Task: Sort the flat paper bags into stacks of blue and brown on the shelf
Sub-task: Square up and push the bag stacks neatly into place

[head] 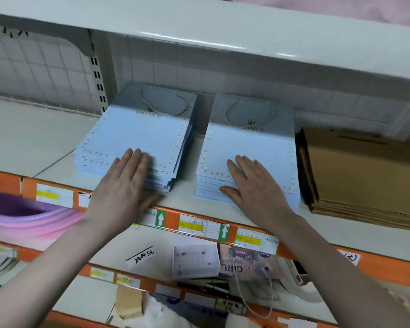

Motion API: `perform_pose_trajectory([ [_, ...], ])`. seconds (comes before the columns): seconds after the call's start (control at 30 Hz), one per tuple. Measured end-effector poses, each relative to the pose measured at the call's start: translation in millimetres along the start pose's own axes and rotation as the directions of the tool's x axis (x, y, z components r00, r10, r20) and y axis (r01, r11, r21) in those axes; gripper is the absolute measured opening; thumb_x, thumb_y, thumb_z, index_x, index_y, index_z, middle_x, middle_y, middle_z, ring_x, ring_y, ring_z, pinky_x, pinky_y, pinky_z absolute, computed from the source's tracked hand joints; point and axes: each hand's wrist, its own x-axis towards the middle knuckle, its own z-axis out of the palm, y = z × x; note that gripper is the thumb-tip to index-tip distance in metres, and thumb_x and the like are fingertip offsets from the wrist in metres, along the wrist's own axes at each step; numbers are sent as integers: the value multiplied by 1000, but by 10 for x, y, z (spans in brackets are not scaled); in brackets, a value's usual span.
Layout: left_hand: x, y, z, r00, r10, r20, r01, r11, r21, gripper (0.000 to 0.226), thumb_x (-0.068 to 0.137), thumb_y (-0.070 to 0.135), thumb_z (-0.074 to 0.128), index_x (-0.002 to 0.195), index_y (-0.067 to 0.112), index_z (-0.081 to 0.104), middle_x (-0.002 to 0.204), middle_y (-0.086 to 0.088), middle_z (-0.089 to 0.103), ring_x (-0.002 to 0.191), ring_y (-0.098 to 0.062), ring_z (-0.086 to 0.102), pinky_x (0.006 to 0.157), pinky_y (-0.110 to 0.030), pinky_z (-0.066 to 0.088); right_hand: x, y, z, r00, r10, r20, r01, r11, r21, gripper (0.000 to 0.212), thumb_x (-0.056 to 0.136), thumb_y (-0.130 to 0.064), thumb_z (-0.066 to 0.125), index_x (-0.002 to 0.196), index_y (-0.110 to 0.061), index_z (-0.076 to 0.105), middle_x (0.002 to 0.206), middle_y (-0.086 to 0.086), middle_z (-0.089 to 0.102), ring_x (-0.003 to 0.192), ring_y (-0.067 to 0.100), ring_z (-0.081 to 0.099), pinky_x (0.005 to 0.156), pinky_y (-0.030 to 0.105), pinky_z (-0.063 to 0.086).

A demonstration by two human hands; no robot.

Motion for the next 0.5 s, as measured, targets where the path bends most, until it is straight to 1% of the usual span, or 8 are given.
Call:
perform_pose_trajectory([
  [0.07, -11, -87, -17, 1000, -9, 1, 9, 1000, -4, 97, 91, 67, 6, 129, -12, 48, 131, -31, 50, 121, -45, 49, 101, -52, 37, 86, -65, -36, 1000, -20, 16, 19, 1000, 24, 81, 96, -56, 4, 133, -1, 50, 135, 20, 51, 125, 32, 50, 107, 43, 32],
  [0.13, -7, -219, -2, 999, -25, -24, 25, 1000, -11, 97, 90, 68, 8, 130, -11, 48, 132, -30, 49, 122, -44, 49, 103, -51, 36, 171, -162, -61, 1000, -25, -8, 25, 999, 38, 81, 96, -55, 3, 131, 0, 52, 134, 20, 53, 123, 32, 52, 106, 42, 33],
  [0.17, -8, -298, 13, 999, -24, -33, 23, 1000, -18, 97, 90, 69, 10, 130, -11, 47, 133, -30, 49, 124, -44, 47, 104, -51, 35, 202, -226, -69, 999, -33, -7, 34, 998, 60, 82, 96, -56, 3, 132, 0, 50, 135, 21, 51, 125, 32, 50, 107, 41, 30],
  [0.2, -11, -384, 31, 999, -18, -37, 16, 999, -34, 96, 89, 70, 13, 131, -10, 46, 134, -30, 48, 125, -44, 46, 104, -51, 35, 222, -299, -76, 999, -41, -3, 42, 996, 85, 84, 93, -59, 2, 137, -1, 44, 141, 20, 45, 131, 31, 44, 111, 37, 22],
  [0.27, -13, -553, 63, 999, -9, -54, 5, 998, -69, 98, 87, 72, 15, 133, -10, 44, 136, -30, 45, 127, -43, 44, 105, -52, 34, 243, -452, -65, 998, -40, -49, 45, 993, 110, 87, 87, -64, 2, 147, -5, 25, 154, 14, 25, 143, 25, 23, 112, 27, 2],
  [0.33, 8, -719, 102, 998, 2, -58, -7, 995, -95, 102, 85, 75, 14, 134, -10, 42, 137, -30, 44, 128, -43, 42, 107, -50, 31, 276, -626, -78, 999, 13, -48, -5, 985, 175, 80, 91, -63, 12, 151, -10, 10, 159, 6, 9, 146, 18, 7, 109, 20, -8],
  [0.4, 62, -903, 156, 998, 45, -49, -50, 992, -112, 104, 82, 77, 15, 135, -9, 39, 137, -30, 43, 128, -44, 42, 108, -48, 28, 346, -801, -82, 993, 118, -19, -107, 950, 292, 70, 96, -52, 24, 151, -13, 4, 159, 1, 2, 146, 13, 1, 110, 17, -7],
  [0.5, 154, -1194, 198, 991, 133, -26, -135, 982, -135, 105, 81, 78, 17, 137, -8, 35, 137, -31, 43, 128, -44, 40, 110, -42, 21, 488, -1097, -25, 955, 292, -41, -237, 842, 486, 69, 97, -48, 35, 151, -13, 11, 159, 2, 10, 146, 15, 9, 116, 25, 6],
])
